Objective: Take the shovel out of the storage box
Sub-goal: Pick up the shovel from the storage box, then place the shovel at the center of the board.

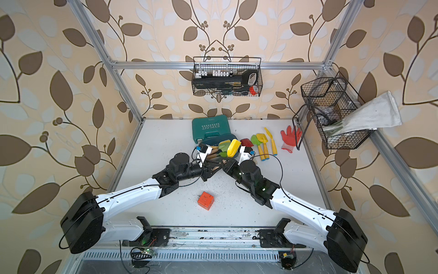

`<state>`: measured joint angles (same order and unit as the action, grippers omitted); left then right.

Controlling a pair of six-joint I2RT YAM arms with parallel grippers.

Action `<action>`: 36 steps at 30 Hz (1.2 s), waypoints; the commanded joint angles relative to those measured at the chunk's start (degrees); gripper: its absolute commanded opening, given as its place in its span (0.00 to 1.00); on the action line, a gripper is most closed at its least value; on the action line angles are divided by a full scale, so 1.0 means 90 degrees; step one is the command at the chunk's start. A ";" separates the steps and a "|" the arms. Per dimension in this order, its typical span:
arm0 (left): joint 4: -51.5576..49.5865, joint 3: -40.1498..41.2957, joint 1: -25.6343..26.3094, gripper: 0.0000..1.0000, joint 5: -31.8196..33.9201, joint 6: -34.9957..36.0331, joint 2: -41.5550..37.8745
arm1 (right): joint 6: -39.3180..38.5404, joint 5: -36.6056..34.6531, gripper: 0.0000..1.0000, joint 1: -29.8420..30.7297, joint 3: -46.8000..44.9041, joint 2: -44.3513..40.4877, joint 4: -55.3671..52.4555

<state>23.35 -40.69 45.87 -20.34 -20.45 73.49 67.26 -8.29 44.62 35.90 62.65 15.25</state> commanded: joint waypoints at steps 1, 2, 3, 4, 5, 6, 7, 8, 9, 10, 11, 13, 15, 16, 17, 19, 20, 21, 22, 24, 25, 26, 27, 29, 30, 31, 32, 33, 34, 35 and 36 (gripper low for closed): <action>0.0128 -0.0137 0.0070 0.03 -0.0348 0.0052 -0.0149 | -0.0098 -0.0183 0.29 0.0050 -0.0063 -0.0098 0.0049; 0.0001 -0.0201 0.0070 0.11 -0.0427 0.0098 -0.0109 | -0.0114 -0.0243 0.28 0.0043 -0.0072 -0.0146 -0.0037; -0.0117 -0.0260 0.0070 0.18 -0.0483 0.0127 -0.0079 | -0.0120 -0.0309 0.27 0.0042 -0.0080 -0.0195 -0.0141; -0.0174 -0.0292 0.0078 0.24 -0.0498 0.0147 -0.0057 | -0.0139 -0.0367 0.25 0.0049 -0.0092 -0.0230 -0.0216; -0.0217 -0.0304 0.0078 0.28 -0.0487 0.0159 -0.0036 | -0.0172 -0.0384 0.22 0.0045 -0.0102 -0.0264 -0.0292; -0.0226 -0.0304 0.0079 0.30 -0.0468 0.0164 -0.0013 | -0.0219 -0.0411 0.18 0.0042 -0.0095 -0.0298 -0.0396; -0.0229 -0.0302 0.0079 0.32 -0.0441 0.0165 -0.0017 | -0.0277 -0.0425 0.16 0.0042 -0.0085 -0.0319 -0.0489; -0.0248 -0.0294 0.0079 0.34 -0.0421 0.0187 -0.0028 | -0.0354 -0.0427 0.13 0.0043 -0.0060 -0.0335 -0.0604; -0.0287 -0.0299 0.0077 0.37 -0.0416 0.0212 -0.0062 | -0.0436 -0.0419 0.13 0.0042 -0.0022 -0.0347 -0.0755; -0.0339 -0.0296 0.0071 0.39 -0.0384 0.0240 -0.0098 | -0.0527 -0.0416 0.13 0.0033 0.0012 -0.0364 -0.0898; -0.0393 -0.0284 0.0079 0.41 -0.0337 0.0277 -0.0160 | -0.0631 -0.0408 0.13 0.0027 0.0051 -0.0385 -0.1080; -0.0530 -0.0250 0.0076 0.43 -0.0188 0.0374 -0.0345 | -0.0817 -0.0397 0.13 -0.0003 0.0113 -0.0460 -0.1442; -0.0704 -0.0190 0.0073 0.46 0.0015 0.0486 -0.0588 | -0.1077 -0.0304 0.12 -0.0084 0.0168 -0.0534 -0.1819; -0.0772 -0.0155 0.0075 0.47 0.0112 0.0523 -0.0698 | -0.1211 -0.0208 0.12 -0.0160 0.0212 -0.0552 -0.2020; -0.0854 -0.0134 0.0073 0.50 0.0211 0.0577 -0.0810 | -0.1390 -0.0043 0.11 -0.0269 0.0246 -0.0548 -0.2222; -0.1067 -0.0148 0.0071 0.51 0.0349 0.0674 -0.0936 | -0.1666 0.0333 0.10 -0.0564 0.0279 -0.0505 -0.2563; -0.1184 -0.0170 0.0070 0.51 0.0455 0.0697 -0.0954 | -0.1798 0.0616 0.10 -0.0788 0.0262 -0.0457 -0.2650; -0.1271 -0.0200 0.0070 0.51 0.0546 0.0702 -0.0951 | -0.1898 0.0903 0.09 -0.0990 0.0268 -0.0381 -0.2754; -0.1321 -0.0220 0.0070 0.52 0.0582 0.0710 -0.0937 | -0.2167 0.1088 0.09 -0.1149 0.0304 -0.0304 -0.2911; -0.1426 -0.0296 0.0070 0.52 0.0605 0.0739 -0.0871 | -0.2552 0.1457 0.09 -0.1452 0.0355 -0.0103 -0.3165; -0.1478 -0.0318 0.0070 0.53 0.0614 0.0748 -0.0836 | -0.2697 0.1603 0.10 -0.1560 0.0375 0.0006 -0.3260; -0.1526 -0.0351 0.0070 0.53 0.0630 0.0750 -0.0796 | -0.2852 0.1797 0.11 -0.1690 0.0386 0.0141 -0.3344; -0.1572 -0.0381 0.0070 0.53 0.0649 0.0750 -0.0761 | -0.3010 0.1982 0.12 -0.1802 0.0396 0.0291 -0.3375; -0.1651 -0.0428 0.0070 0.53 0.0687 0.0749 -0.0697 | -0.3231 0.2172 0.13 -0.1936 0.0430 0.0567 -0.3494; -0.1676 -0.0448 0.0070 0.53 0.0713 0.0765 -0.0665 | -0.3325 0.2208 0.13 -0.1985 0.0435 0.0704 -0.3524; -0.1703 -0.0467 0.0070 0.53 0.0723 0.0767 -0.0645 | -0.3406 0.2220 0.13 -0.2013 0.0442 0.0822 -0.3529; -0.1715 -0.0469 0.0070 0.53 0.0723 0.0768 -0.0611 | -0.3488 0.2230 0.13 -0.2039 0.0452 0.0948 -0.3530; -0.1733 -0.0480 0.0070 0.53 0.0727 0.0769 -0.0596 | -0.3558 0.2248 0.13 -0.2077 0.0458 0.1068 -0.3525; -0.1749 -0.0496 0.0070 0.53 0.0716 0.0782 -0.0573 | -0.3608 0.2273 0.14 -0.2103 0.0480 0.1160 -0.3539; -0.1760 -0.0506 0.0070 0.53 0.0733 0.0790 -0.0550 | -0.3630 0.2284 0.14 -0.2151 0.0484 0.1268 -0.3532; -0.1782 -0.0514 0.0070 0.53 0.0739 0.0803 -0.0535 | -0.3653 0.2312 0.14 -0.2198 0.0475 0.1369 -0.3497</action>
<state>7.29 -42.70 45.87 -14.85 -14.76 68.36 37.85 10.07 25.76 37.95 73.38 -15.79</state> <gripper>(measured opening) 0.527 0.210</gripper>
